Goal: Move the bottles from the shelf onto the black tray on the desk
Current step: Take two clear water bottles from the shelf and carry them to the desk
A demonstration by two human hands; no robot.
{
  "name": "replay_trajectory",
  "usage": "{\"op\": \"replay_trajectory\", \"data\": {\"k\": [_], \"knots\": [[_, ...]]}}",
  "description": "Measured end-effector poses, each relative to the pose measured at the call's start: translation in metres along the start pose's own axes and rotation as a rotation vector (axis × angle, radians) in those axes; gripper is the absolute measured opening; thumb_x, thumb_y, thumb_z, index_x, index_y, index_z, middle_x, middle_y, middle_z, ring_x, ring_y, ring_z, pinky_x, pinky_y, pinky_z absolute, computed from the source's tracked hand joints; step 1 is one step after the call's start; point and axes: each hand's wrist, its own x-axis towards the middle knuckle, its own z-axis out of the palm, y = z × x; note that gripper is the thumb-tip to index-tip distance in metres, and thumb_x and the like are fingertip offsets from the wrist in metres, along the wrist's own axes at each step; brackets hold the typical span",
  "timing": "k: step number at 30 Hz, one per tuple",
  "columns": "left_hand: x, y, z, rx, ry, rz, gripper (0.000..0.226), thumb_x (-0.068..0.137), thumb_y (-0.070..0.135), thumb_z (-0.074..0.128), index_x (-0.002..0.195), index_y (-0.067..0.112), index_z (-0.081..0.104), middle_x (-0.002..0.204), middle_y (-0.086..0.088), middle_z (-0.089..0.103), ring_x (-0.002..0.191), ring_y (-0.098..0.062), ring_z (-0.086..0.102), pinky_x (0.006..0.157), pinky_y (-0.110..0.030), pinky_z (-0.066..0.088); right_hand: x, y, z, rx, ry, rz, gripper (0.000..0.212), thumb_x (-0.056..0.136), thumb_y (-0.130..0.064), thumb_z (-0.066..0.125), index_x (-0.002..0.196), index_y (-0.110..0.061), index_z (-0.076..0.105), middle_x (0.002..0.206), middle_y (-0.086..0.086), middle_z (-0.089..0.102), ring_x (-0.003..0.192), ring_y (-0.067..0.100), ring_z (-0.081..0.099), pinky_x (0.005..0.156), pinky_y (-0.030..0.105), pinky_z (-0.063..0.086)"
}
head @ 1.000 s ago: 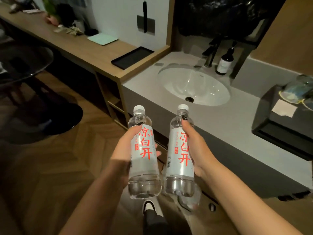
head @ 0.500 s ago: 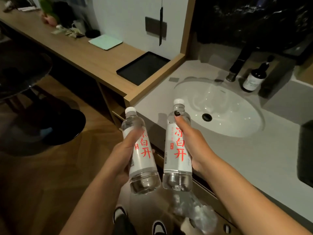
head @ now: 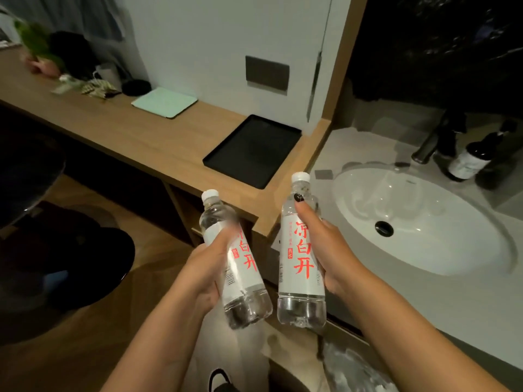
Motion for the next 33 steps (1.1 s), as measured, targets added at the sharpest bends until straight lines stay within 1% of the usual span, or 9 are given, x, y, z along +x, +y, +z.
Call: {"op": "replay_trajectory", "data": {"k": [2, 7, 14, 16, 19, 22, 25, 28, 33], "knots": [[0.021, 0.022, -0.016, 0.068, 0.009, 0.033, 0.046, 0.083, 0.045, 0.064, 0.109, 0.008, 0.056, 0.091, -0.017, 0.066, 0.08, -0.031, 0.067, 0.071, -0.042, 0.056, 0.016, -0.007, 0.024, -0.014, 0.023, 0.004, 0.048, 0.08, -0.065, 0.052, 0.102, -0.022, 0.057, 0.091, 0.01, 0.07, 0.081, 0.029, 0.07, 0.082, 0.046, 0.057], [0.067, 0.067, -0.044, 0.11, -0.014, 0.024, 0.055, 0.077, 0.047, 0.071, 0.108, 0.004, 0.06, 0.093, -0.019, 0.067, 0.086, -0.034, 0.068, 0.085, -0.052, 0.054, 0.051, -0.026, 0.073, 0.003, 0.05, -0.024, 0.042, 0.083, -0.061, 0.052, 0.098, -0.022, 0.055, 0.085, 0.008, 0.069, 0.075, 0.024, 0.069, 0.069, 0.037, 0.057], [0.133, 0.126, -0.062, 0.181, -0.047, 0.041, 0.042, 0.084, 0.043, 0.064, 0.1, 0.005, 0.061, 0.091, -0.019, 0.069, 0.08, -0.031, 0.068, 0.068, -0.038, 0.057, 0.124, -0.063, 0.118, -0.055, 0.056, -0.041, 0.04, 0.087, -0.058, 0.049, 0.098, -0.021, 0.057, 0.082, 0.006, 0.068, 0.075, 0.022, 0.07, 0.067, 0.032, 0.056], [0.159, 0.147, -0.065, 0.204, -0.063, 0.053, 0.036, 0.085, 0.039, 0.063, 0.096, 0.005, 0.062, 0.086, -0.019, 0.069, 0.077, -0.031, 0.067, 0.072, -0.041, 0.057, 0.152, -0.075, 0.129, -0.075, 0.051, -0.041, 0.038, 0.088, -0.057, 0.049, 0.095, -0.02, 0.057, 0.08, 0.005, 0.068, 0.074, 0.021, 0.07, 0.067, 0.032, 0.055], [0.203, 0.183, -0.066, 0.212, -0.04, 0.073, 0.032, 0.086, 0.035, 0.062, 0.1, 0.006, 0.061, 0.09, -0.019, 0.071, 0.079, -0.033, 0.068, 0.076, -0.044, 0.057, 0.196, -0.098, 0.146, -0.082, 0.047, -0.036, 0.035, 0.09, -0.053, 0.048, 0.089, -0.02, 0.057, 0.082, 0.006, 0.068, 0.078, 0.023, 0.069, 0.073, 0.035, 0.055], [0.244, 0.217, -0.064, 0.234, -0.03, 0.079, 0.03, 0.084, 0.037, 0.064, 0.097, 0.01, 0.061, 0.089, -0.018, 0.071, 0.083, -0.034, 0.069, 0.084, -0.051, 0.055, 0.236, -0.119, 0.158, -0.087, 0.081, -0.036, 0.034, 0.09, -0.052, 0.047, 0.086, -0.02, 0.057, 0.082, 0.005, 0.068, 0.076, 0.02, 0.068, 0.064, 0.029, 0.048], [0.279, 0.245, -0.064, 0.254, -0.041, 0.126, 0.024, 0.085, 0.037, 0.063, 0.093, 0.014, 0.061, 0.09, -0.016, 0.07, 0.084, -0.033, 0.069, 0.085, -0.05, 0.055, 0.27, -0.139, 0.169, -0.089, 0.094, 0.004, 0.035, 0.089, -0.05, 0.051, 0.085, -0.017, 0.059, 0.078, 0.005, 0.068, 0.072, 0.02, 0.068, 0.062, 0.028, 0.048], [0.307, 0.269, -0.065, 0.288, -0.044, 0.136, 0.024, 0.086, 0.037, 0.061, 0.092, 0.014, 0.061, 0.09, -0.015, 0.071, 0.083, -0.03, 0.069, 0.079, -0.044, 0.056, 0.298, -0.153, 0.179, -0.065, 0.139, 0.042, 0.035, 0.085, -0.05, 0.058, 0.09, -0.015, 0.062, 0.083, 0.007, 0.07, 0.075, 0.021, 0.07, 0.061, 0.029, 0.049], [0.35, 0.307, -0.066, 0.341, -0.083, 0.146, 0.025, 0.084, 0.036, 0.063, 0.093, 0.013, 0.062, 0.085, -0.014, 0.072, 0.069, -0.025, 0.071, 0.057, -0.031, 0.054, 0.337, -0.172, 0.197, -0.04, 0.198, 0.033, 0.027, 0.084, -0.043, 0.064, 0.095, -0.018, 0.063, 0.09, 0.006, 0.071, 0.081, 0.02, 0.069, 0.062, 0.028, 0.047]]}}
